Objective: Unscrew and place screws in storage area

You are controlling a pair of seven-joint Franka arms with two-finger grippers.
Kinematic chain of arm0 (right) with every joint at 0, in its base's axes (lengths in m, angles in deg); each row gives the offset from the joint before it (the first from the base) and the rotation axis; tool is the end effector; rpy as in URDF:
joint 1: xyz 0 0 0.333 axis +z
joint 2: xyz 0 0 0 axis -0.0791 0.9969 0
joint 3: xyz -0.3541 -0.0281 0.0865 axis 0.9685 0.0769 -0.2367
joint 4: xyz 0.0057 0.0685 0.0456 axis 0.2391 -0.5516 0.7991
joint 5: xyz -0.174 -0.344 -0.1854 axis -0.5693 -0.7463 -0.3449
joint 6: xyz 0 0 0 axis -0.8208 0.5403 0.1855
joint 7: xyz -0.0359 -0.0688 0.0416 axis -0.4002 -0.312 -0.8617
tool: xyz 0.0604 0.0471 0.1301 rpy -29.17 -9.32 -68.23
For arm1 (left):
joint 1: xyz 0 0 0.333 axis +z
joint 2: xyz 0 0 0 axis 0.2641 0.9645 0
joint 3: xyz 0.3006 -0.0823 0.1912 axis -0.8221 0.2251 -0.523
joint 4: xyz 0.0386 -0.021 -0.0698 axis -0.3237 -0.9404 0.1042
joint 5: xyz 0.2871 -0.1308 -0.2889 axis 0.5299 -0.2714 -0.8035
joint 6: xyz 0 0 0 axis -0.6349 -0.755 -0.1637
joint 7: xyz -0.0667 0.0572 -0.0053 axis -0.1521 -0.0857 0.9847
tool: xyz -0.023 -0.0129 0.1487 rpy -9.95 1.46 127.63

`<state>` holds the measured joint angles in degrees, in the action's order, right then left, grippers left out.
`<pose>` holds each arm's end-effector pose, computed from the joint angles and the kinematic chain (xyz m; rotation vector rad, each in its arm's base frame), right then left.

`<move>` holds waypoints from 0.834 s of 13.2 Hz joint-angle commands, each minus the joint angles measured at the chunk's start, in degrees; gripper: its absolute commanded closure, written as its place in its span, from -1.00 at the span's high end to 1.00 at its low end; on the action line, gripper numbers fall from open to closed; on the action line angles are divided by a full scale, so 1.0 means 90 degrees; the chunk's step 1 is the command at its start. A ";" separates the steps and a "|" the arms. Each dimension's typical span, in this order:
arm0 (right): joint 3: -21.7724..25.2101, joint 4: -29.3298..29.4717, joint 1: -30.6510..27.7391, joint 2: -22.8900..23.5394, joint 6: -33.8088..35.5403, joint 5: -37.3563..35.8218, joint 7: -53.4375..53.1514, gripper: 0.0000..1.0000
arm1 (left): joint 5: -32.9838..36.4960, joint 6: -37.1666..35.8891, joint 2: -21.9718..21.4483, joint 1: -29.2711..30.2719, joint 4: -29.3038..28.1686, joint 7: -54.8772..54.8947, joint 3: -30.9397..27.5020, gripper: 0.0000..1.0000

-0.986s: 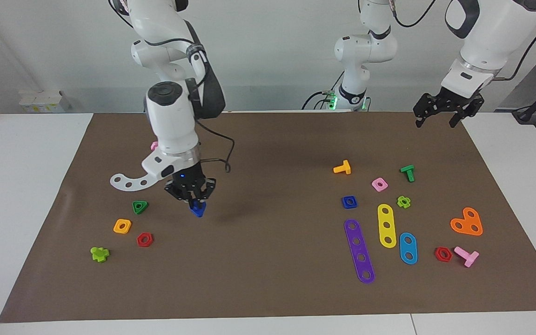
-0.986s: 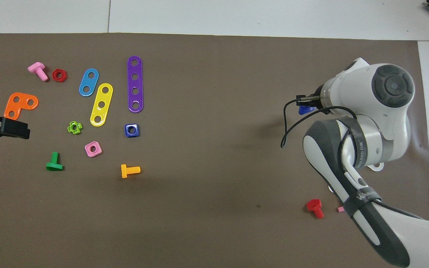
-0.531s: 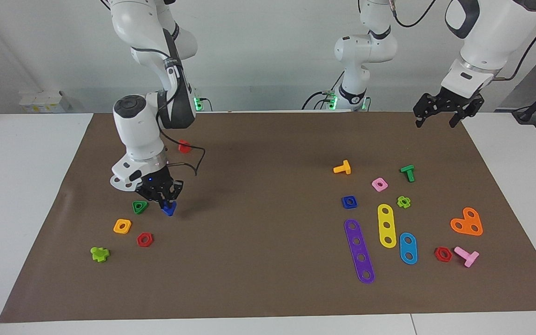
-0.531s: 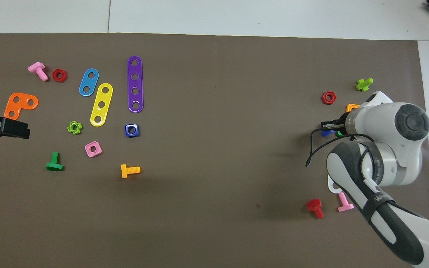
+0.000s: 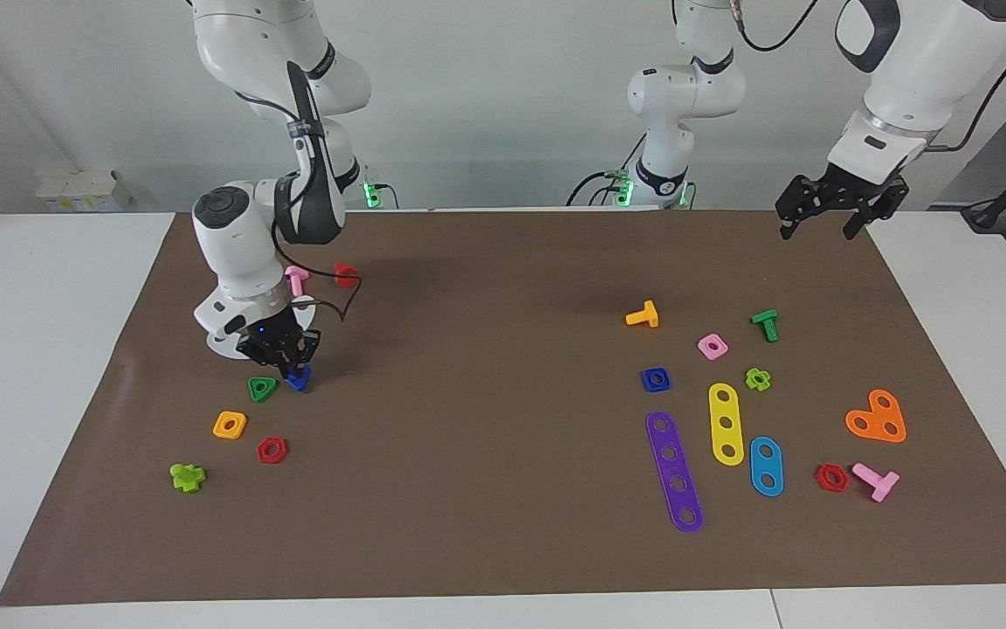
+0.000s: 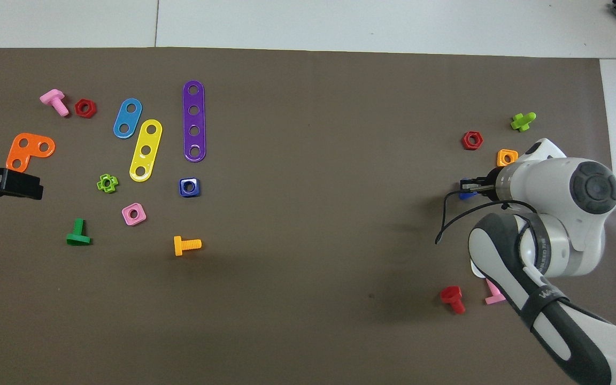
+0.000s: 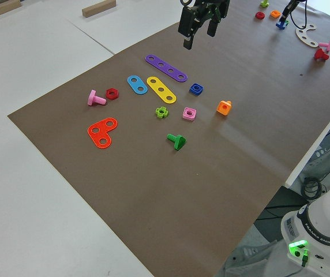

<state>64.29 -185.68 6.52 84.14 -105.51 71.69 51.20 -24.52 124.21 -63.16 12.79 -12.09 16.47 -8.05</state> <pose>0.5999 0.0228 0.3129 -3.1248 -0.0557 -0.3013 0.5618 -0.0103 0.6123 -3.1126 0.1670 0.0214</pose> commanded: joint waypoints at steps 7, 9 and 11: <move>-0.0058 0.0413 -0.0038 -0.0049 0.0317 0.0098 -0.0129 1.00 | 0.0105 -0.0036 -0.0074 0.0016 -0.0023 -0.0031 0.0027 1.00; -0.0029 0.1464 -0.0047 -0.0098 0.1816 0.0049 -0.0148 1.00 | 0.0105 -0.0045 -0.0094 0.0016 -0.0072 -0.0031 0.0027 1.00; -0.0009 0.2403 -0.0125 -0.0205 0.3273 0.0000 -0.0158 1.00 | 0.0105 -0.0036 -0.0094 0.0016 -0.0072 -0.0031 0.0027 1.00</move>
<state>64.34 -171.68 6.34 83.15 -86.36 71.74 50.87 -24.52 124.21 -63.16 12.79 -12.14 16.47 -8.05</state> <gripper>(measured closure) 0.000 0.000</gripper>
